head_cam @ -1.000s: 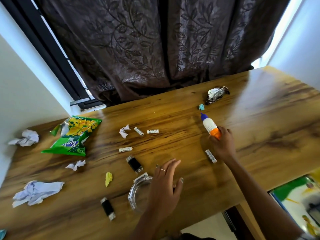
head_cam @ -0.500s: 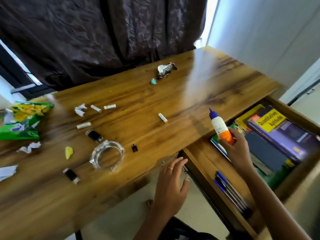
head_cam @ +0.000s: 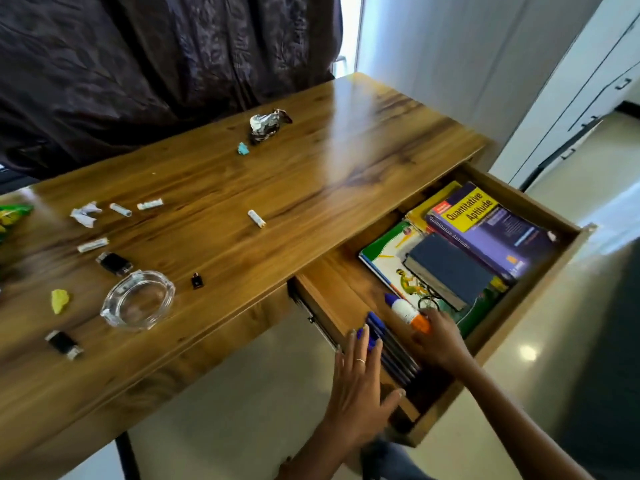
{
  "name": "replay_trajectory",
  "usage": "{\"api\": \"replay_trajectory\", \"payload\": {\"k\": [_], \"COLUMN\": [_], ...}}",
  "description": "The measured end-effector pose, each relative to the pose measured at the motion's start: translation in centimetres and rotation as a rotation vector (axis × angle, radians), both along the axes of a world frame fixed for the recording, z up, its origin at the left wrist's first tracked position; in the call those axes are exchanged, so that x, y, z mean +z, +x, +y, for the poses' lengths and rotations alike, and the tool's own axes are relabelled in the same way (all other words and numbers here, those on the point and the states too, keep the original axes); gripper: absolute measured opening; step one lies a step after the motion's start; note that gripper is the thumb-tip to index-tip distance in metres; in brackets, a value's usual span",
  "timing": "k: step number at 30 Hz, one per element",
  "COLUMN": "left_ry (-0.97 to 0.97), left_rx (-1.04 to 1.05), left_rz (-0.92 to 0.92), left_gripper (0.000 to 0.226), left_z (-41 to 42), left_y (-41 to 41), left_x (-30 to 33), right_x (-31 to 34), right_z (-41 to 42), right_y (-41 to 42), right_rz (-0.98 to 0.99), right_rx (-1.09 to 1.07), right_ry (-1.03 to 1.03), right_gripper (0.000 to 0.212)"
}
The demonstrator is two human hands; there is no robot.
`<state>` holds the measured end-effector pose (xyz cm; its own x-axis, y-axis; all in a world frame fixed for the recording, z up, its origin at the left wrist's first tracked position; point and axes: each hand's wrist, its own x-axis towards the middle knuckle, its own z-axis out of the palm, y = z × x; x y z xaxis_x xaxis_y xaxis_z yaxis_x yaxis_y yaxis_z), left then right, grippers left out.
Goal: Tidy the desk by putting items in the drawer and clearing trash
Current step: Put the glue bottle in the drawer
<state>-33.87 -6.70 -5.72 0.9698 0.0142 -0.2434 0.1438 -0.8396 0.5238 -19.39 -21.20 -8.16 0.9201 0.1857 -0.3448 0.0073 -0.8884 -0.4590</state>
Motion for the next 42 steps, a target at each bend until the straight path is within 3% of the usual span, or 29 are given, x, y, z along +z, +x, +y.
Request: {"api": "replay_trajectory", "payload": {"k": [5,9,11,13,18,22,25,28,34,42], "left_ry": [0.128,0.233,0.201,0.121,0.15,0.199,0.214,0.313,0.324,0.323], "left_rx": [0.025,0.011,-0.035,-0.076,-0.067,-0.068,-0.063,-0.08,-0.085,0.093], "left_rz": [0.059,0.071,0.037,0.141,0.102,0.096,0.133,0.137,0.125,0.1], "left_gripper": [0.09,0.096,0.099,0.107,0.111,0.114,0.119,0.118,0.119,0.122], "left_z": [-2.6,-5.4,-6.9,-7.8,-8.6,-8.8,-8.6,-8.4,-7.7,-6.4], "left_y": [2.7,3.4,3.7,4.2,5.5,6.4,7.0,7.5,8.1,8.3], "left_x": [-0.4,0.3,-0.5,-1.1,-1.4,-1.2,-0.3,0.2,-0.1,0.4], "right_x": [-1.7,-2.2,-2.1,-1.7,0.3,2.8,4.1,4.3,3.9,3.7], "right_z": [1.0,0.6,0.0,-0.7,-3.5,-6.9,-9.1,-9.6,-8.5,-6.4], "right_y": [1.3,2.0,2.4,2.6,3.6,5.0,6.0,6.2,6.9,8.6], "right_rz": [0.092,0.014,0.011,0.003,-0.066,0.14,0.29,0.161,-0.022,-0.156], "right_rx": [0.152,0.293,0.347,0.407,0.564,0.799,0.902,0.909,0.935,0.958], "right_ry": [-0.25,-0.375,-0.393,-0.419,-0.384,-0.318,-0.398,-0.464,-0.44,-0.413], "right_gripper": [0.057,0.057,0.054,0.052,0.061,0.075,0.089,0.094,0.106,0.131]}}
